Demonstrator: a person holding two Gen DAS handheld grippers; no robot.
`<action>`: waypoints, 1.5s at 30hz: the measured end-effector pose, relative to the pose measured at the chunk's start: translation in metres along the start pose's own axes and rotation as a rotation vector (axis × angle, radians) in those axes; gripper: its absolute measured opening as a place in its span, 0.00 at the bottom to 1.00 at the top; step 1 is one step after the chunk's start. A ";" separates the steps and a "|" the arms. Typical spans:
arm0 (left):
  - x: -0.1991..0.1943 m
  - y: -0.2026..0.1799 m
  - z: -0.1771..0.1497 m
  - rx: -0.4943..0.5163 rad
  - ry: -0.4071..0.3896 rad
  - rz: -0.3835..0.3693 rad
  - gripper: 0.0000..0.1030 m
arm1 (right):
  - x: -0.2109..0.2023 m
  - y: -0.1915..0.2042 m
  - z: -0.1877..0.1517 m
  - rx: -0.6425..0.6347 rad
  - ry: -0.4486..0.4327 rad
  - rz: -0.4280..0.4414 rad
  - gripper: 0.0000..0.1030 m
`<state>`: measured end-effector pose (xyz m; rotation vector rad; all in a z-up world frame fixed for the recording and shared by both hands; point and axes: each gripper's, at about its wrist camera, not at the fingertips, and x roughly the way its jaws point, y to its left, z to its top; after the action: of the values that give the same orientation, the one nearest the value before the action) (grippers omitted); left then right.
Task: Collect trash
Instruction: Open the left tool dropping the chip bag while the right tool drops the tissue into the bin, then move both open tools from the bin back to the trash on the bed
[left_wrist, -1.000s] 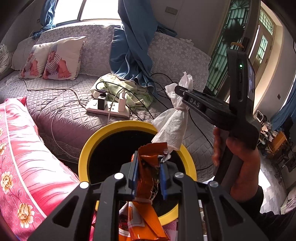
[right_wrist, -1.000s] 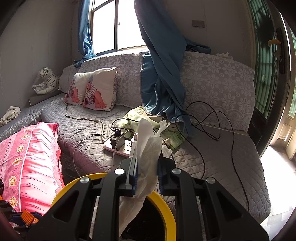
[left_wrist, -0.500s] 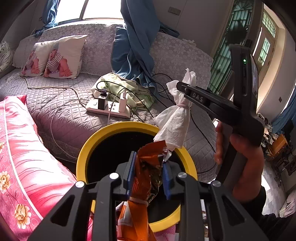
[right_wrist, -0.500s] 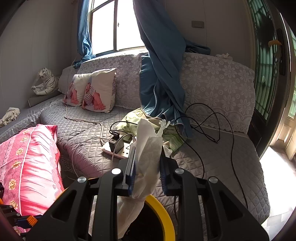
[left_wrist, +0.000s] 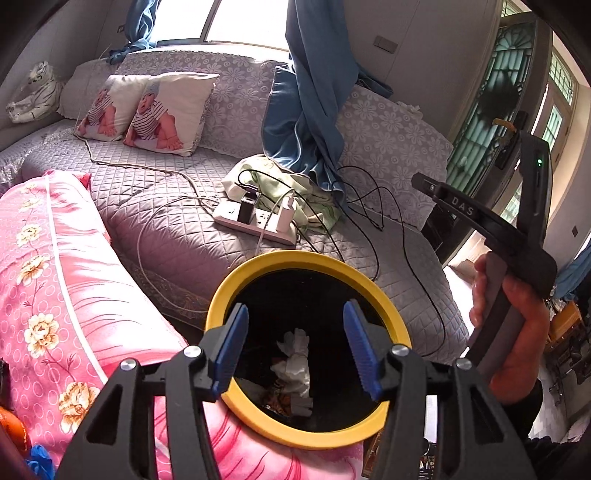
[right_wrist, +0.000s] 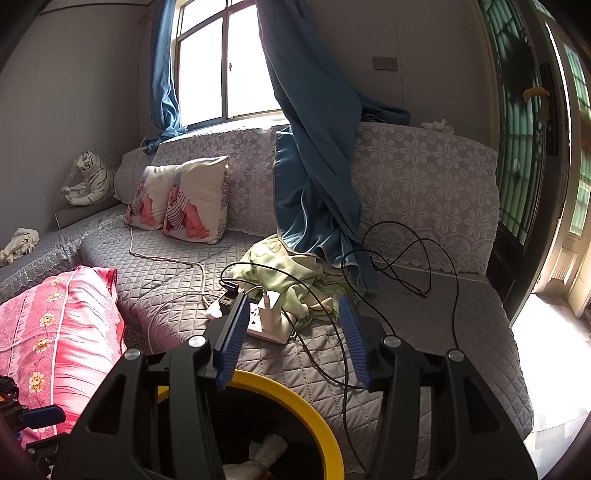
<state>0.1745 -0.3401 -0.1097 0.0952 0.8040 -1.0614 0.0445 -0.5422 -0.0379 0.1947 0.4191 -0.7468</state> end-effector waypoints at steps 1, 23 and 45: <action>-0.005 0.004 0.000 -0.003 -0.007 0.014 0.50 | -0.004 0.003 0.001 -0.004 -0.005 0.020 0.46; -0.192 0.156 -0.050 -0.191 -0.161 0.473 0.79 | -0.061 0.199 -0.031 -0.214 0.096 0.602 0.60; -0.288 0.254 -0.139 -0.429 -0.133 0.730 0.81 | -0.084 0.356 -0.121 -0.493 0.336 0.897 0.63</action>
<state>0.2355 0.0638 -0.1042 -0.0466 0.7707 -0.1951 0.1998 -0.1956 -0.1018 0.0269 0.7466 0.2853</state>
